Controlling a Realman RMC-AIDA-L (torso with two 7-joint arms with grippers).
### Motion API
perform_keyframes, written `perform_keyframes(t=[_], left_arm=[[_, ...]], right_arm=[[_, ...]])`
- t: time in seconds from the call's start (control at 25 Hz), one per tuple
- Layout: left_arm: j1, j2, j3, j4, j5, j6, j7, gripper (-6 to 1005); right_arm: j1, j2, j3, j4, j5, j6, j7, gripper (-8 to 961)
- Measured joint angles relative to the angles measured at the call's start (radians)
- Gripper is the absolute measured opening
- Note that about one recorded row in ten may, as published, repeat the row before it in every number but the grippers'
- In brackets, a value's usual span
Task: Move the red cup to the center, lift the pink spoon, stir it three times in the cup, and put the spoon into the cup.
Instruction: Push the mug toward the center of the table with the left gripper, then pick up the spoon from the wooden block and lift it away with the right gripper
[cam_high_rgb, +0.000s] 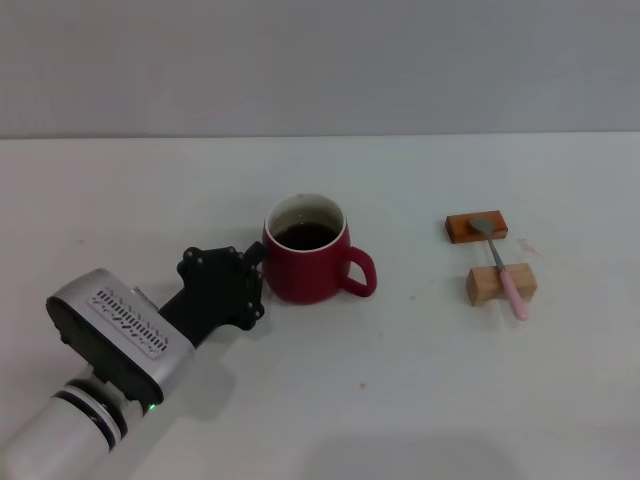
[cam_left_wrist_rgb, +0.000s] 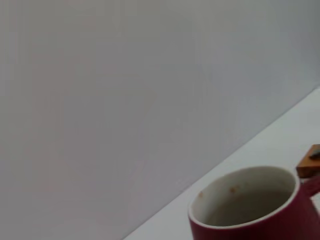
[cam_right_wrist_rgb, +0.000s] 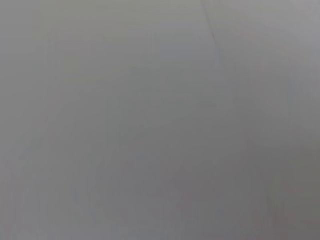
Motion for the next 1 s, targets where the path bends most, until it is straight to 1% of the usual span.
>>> perform_keyframes(t=[0.04,0.16,0.32,0.4,0.44,0.52,0.56,0.6,0.64,0.68,0.72,0.76,0.8,0.84,0.88,1.0], left_arm=[[-0.002,0.000,0.013,0.000,0.002,0.002,0.000,-1],[-0.004,-0.001,0.015,-0.001,0.001,0.001,0.003,-1],[0.022,0.001,-0.034,-0.001,-0.004,0.006,0.009,-1],[0.049,0.003,-0.080,0.000,-0.004,0.025,0.009,-1],[0.080,0.004,-0.147,0.002,-0.005,0.047,0.007,-1],[0.080,0.004,-0.147,0.002,-0.005,0.047,0.007,-1],[0.118,0.005,-0.234,0.002,-0.007,0.068,-0.004,-1],[0.130,0.006,-0.263,0.002,-0.007,0.076,-0.009,-1],[0.142,0.006,-0.290,0.002,-0.007,0.083,-0.017,-1],[0.142,0.006,-0.290,0.002,-0.007,0.083,-0.017,-1],[0.158,0.007,-0.337,0.004,-0.007,0.100,-0.038,-1],[0.189,0.010,-0.433,0.012,-0.008,0.138,-0.113,-1],[0.189,0.010,-0.433,0.012,-0.008,0.138,-0.113,-1],[0.198,0.011,-0.460,0.016,-0.008,0.153,-0.144,-1],[0.204,0.012,-0.482,0.020,-0.008,0.164,-0.167,-1],[0.214,0.013,-0.543,0.063,-0.008,0.214,-0.264,-1]], right_arm=[[0.000,0.000,0.000,0.000,-0.001,0.001,0.000,696],[0.001,0.000,-0.001,0.000,-0.003,0.001,0.000,696],[0.002,0.000,-0.018,0.000,-0.004,0.001,0.000,696],[0.003,-0.001,-0.031,-0.001,-0.004,0.001,0.000,696],[0.005,-0.001,-0.040,-0.001,-0.004,0.000,0.000,696],[0.009,-0.003,-0.064,-0.002,-0.005,-0.001,0.000,696],[0.012,-0.003,-0.079,-0.001,-0.005,-0.003,0.000,696],[0.017,-0.003,-0.097,-0.001,-0.005,-0.005,0.000,696],[0.032,-0.003,-0.144,-0.001,-0.005,-0.009,0.000,696],[0.032,-0.003,-0.144,-0.001,-0.005,-0.009,0.000,696],[0.042,-0.004,-0.172,-0.001,-0.005,-0.010,0.000,696],[0.064,-0.005,-0.226,0.000,-0.005,-0.013,0.000,696],[0.064,-0.005,-0.226,0.000,-0.005,-0.013,0.000,696],[0.088,-0.006,-0.283,0.000,-0.005,-0.015,-0.001,696],[0.088,-0.006,-0.283,0.000,-0.005,-0.015,-0.001,696],[0.129,-0.004,-0.353,-0.002,-0.005,-0.005,-0.005,696]])
